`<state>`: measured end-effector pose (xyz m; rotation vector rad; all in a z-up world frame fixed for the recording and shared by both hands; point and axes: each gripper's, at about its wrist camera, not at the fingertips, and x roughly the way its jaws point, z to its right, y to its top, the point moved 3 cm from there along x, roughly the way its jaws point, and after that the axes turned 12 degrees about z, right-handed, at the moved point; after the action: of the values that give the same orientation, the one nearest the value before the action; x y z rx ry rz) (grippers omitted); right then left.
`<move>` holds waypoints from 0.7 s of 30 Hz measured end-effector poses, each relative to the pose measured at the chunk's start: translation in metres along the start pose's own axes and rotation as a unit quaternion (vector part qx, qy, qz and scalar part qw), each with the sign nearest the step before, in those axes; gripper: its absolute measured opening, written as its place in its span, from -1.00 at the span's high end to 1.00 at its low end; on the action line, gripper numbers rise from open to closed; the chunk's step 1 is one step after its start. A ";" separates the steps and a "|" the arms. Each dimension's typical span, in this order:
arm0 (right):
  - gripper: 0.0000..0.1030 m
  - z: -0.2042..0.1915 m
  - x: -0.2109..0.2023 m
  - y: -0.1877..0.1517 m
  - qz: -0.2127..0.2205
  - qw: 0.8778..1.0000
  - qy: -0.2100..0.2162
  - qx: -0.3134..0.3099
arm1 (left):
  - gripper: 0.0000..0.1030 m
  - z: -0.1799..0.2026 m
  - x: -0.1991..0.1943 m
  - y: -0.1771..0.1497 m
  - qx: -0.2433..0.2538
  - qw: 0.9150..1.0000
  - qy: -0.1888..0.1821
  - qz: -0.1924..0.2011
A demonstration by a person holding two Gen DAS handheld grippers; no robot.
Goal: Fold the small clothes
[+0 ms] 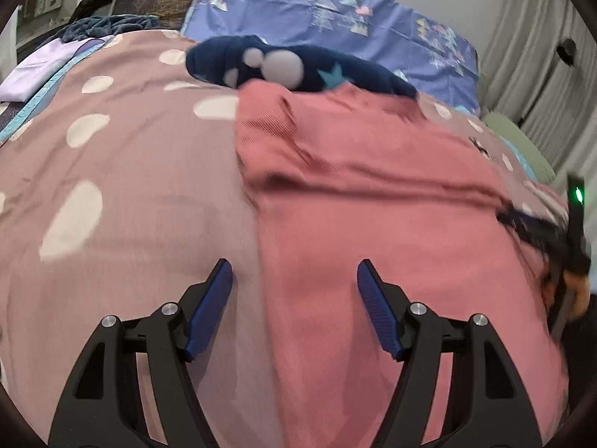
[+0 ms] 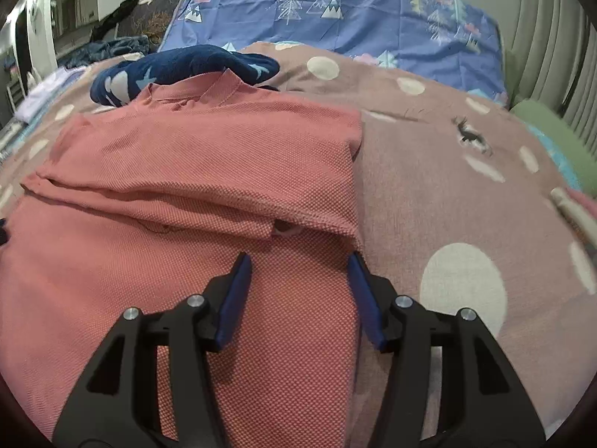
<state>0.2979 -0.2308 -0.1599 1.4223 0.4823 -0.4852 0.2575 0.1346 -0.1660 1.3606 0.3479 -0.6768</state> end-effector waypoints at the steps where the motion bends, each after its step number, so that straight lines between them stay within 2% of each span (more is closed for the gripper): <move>1: -0.08 -0.001 -0.004 0.000 0.004 1.000 -0.014 -0.010 | -0.36 0.012 -0.006 -0.006 0.024 1.000 -0.002 -0.012; 2: -0.25 -0.002 -0.008 0.000 0.008 0.999 -0.036 -0.019 | -0.36 0.020 -0.011 -0.012 0.041 0.999 -0.006 -0.023; 3: -0.30 0.001 -0.015 0.000 0.011 0.997 -0.068 -0.023 | -0.36 0.024 -0.014 -0.016 0.051 0.998 -0.009 -0.028; 4: -0.30 0.008 -0.031 -0.002 0.022 0.997 -0.069 -0.009 | -0.36 0.031 -0.021 -0.025 0.069 0.997 -0.013 -0.034; 7: -0.26 0.029 -0.068 -0.020 0.012 0.998 0.009 0.054 | -0.36 0.033 -0.044 -0.045 0.083 0.995 -0.032 -0.037; 9: -0.22 0.042 -0.090 -0.043 -0.006 0.995 0.049 0.081 | -0.36 0.027 -0.060 -0.055 0.066 0.996 -0.049 -0.035; 11: -0.07 0.056 -0.118 -0.074 -0.017 0.989 0.084 0.121 | -0.36 0.017 -0.080 -0.065 0.033 0.996 -0.072 -0.028; 14: 0.04 0.071 -0.160 -0.110 -0.018 0.974 0.137 0.179 | -0.37 0.012 -0.099 -0.080 0.001 0.995 -0.097 -0.028; 16: 0.05 0.075 -0.182 -0.126 -0.013 0.962 0.168 0.213 | -0.39 0.015 -0.109 -0.090 -0.010 0.994 -0.107 -0.027; 18: 0.06 0.074 -0.198 -0.137 -0.011 0.953 0.191 0.234 | -0.39 0.018 -0.116 -0.096 -0.019 0.992 -0.117 -0.030; 21: 0.13 0.064 -0.216 -0.151 -0.020 0.940 0.230 0.251 | -0.52 0.027 -0.131 -0.110 -0.027 0.989 -0.141 -0.036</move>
<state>0.0360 -0.3015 -0.1496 2.0401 0.8014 -0.3131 0.0848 0.1335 -0.1676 1.1863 0.1879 -0.9022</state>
